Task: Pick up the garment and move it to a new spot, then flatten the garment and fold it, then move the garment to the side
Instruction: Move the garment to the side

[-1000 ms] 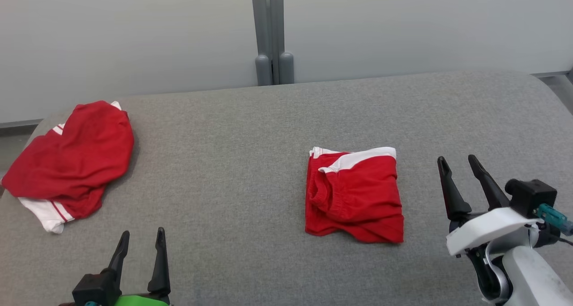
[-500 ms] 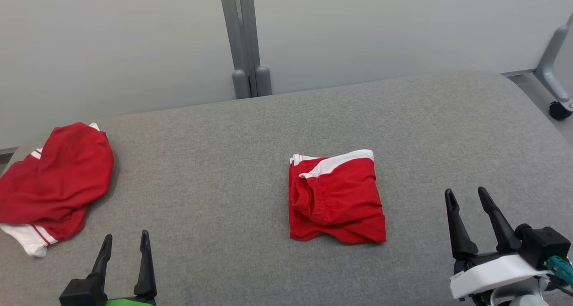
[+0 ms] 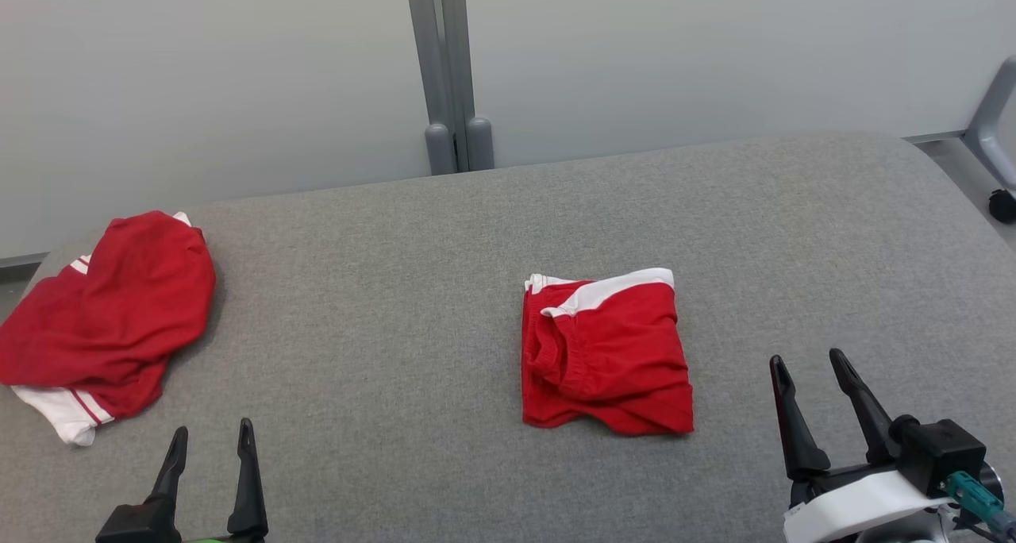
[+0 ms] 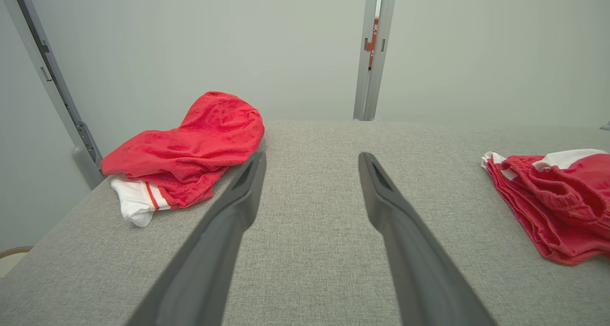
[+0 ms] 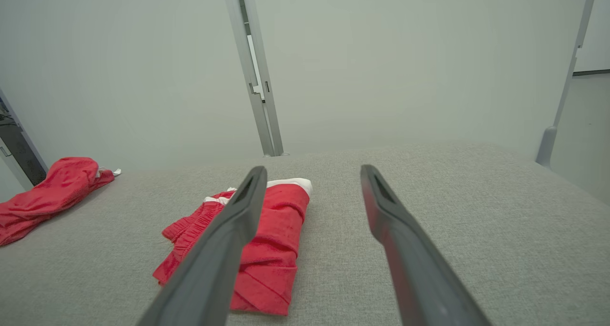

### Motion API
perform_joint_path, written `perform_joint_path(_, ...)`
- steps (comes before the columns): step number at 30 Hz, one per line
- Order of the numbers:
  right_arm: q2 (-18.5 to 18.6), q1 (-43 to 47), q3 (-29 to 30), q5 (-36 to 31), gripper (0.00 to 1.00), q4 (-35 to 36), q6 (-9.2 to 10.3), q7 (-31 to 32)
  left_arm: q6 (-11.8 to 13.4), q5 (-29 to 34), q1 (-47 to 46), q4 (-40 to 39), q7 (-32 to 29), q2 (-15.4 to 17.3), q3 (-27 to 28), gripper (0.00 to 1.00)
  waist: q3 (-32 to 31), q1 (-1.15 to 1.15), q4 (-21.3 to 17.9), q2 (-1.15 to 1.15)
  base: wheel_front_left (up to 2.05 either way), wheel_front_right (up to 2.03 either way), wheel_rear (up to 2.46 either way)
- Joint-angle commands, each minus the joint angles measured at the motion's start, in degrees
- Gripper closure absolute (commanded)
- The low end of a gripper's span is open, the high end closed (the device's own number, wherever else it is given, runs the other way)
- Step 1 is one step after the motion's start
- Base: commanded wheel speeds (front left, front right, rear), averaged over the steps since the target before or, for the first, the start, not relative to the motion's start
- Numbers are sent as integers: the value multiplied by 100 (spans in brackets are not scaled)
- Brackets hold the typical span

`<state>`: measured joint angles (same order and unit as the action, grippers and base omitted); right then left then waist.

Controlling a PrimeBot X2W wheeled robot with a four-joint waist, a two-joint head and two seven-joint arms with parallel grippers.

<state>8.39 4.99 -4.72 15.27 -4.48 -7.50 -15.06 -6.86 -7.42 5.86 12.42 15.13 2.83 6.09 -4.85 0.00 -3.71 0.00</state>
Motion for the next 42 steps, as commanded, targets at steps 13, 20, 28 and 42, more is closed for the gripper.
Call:
perform_joint_path(13,43,18,-81,-74,0,-119,1,-16,-19,36,97,31,1,13,30,0,-12,0,73,0,0,0,0)
perform_joint_path(20,34,19,-110,-88,0,-173,2,-16,-22,41,119,13,1,13,45,0,-17,0,80,0,0,0,0)
perform_joint_path(28,34,34,-115,-105,0,-199,2,-16,-28,35,117,27,1,13,63,0,-2,0,93,0,0,0,0)
perform_joint_path(42,101,-349,-274,-190,0,-360,2,-16,-43,-14,49,41,0,13,42,0,75,0,136,0,0,0,0)
